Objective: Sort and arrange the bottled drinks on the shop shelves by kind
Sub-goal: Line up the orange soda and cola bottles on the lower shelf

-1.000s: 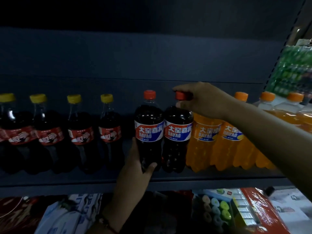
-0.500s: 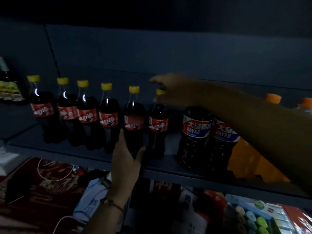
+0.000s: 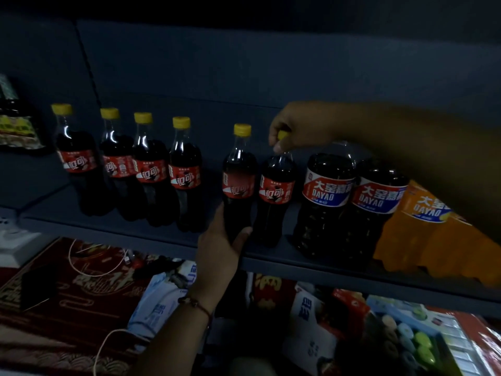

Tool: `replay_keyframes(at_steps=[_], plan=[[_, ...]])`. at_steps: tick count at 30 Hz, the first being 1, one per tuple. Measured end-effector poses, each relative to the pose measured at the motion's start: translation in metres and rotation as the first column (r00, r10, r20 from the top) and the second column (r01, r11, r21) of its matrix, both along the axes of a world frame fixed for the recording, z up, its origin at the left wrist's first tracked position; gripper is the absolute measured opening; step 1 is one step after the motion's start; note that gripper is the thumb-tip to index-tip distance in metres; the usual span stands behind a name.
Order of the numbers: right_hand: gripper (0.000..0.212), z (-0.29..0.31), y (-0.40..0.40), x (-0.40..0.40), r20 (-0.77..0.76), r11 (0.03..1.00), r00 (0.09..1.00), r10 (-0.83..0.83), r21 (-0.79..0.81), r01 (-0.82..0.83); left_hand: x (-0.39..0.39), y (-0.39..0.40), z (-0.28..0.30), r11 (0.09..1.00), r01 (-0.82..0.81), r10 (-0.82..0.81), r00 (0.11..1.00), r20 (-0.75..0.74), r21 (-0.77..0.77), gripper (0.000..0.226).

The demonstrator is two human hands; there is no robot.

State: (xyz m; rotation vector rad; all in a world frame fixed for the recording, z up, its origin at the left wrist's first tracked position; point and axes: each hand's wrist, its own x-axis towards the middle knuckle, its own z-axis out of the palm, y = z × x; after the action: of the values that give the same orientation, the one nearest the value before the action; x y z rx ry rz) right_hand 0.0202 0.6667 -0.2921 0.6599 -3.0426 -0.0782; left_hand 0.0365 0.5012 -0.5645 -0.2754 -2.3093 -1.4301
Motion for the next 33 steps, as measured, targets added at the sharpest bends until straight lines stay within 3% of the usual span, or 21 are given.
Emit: replay_keyframes(at_steps=[8, 17, 23, 27, 30, 33], plan=[[0.018, 0.003, 0.007, 0.008, 0.030, 1.000, 0.999, -0.012, 0.028, 0.011, 0.005, 0.007, 0.003, 0.997, 0.083, -0.083, 0.997, 0.000, 0.010, 0.070], [0.055, -0.007, 0.009, 0.016, -0.015, 0.992, 0.993, -0.120, 0.046, 0.120, 0.015, 0.011, 0.009, 0.992, 0.123, -0.121, 0.990, 0.069, -0.032, 0.079], [0.069, -0.010, -0.032, 0.011, -0.216, 0.994, 0.976, 0.014, -0.099, -0.036, 0.020, -0.049, 0.015, 0.965, -0.230, 0.236, 0.971, -0.038, 0.130, 0.066], [0.072, -0.006, -0.100, -0.018, -0.128, 0.965, 0.986, 0.105, -0.228, -0.132, -0.002, -0.070, 0.007, 0.955, -0.297, 0.297, 0.955, 0.016, -0.020, 0.073], [0.065, -0.016, -0.131, -0.043, -0.032, 0.979, 0.995, 0.098, -0.176, -0.102, -0.013, -0.072, 0.005, 0.946, -0.293, 0.296, 0.955, -0.001, -0.136, 0.073], [0.048, -0.025, -0.133, -0.056, -0.045, 0.985, 0.997, 0.070, -0.158, -0.077, -0.026, -0.081, 0.003, 0.952, -0.249, 0.254, 0.967, 0.003, -0.177, 0.069]])
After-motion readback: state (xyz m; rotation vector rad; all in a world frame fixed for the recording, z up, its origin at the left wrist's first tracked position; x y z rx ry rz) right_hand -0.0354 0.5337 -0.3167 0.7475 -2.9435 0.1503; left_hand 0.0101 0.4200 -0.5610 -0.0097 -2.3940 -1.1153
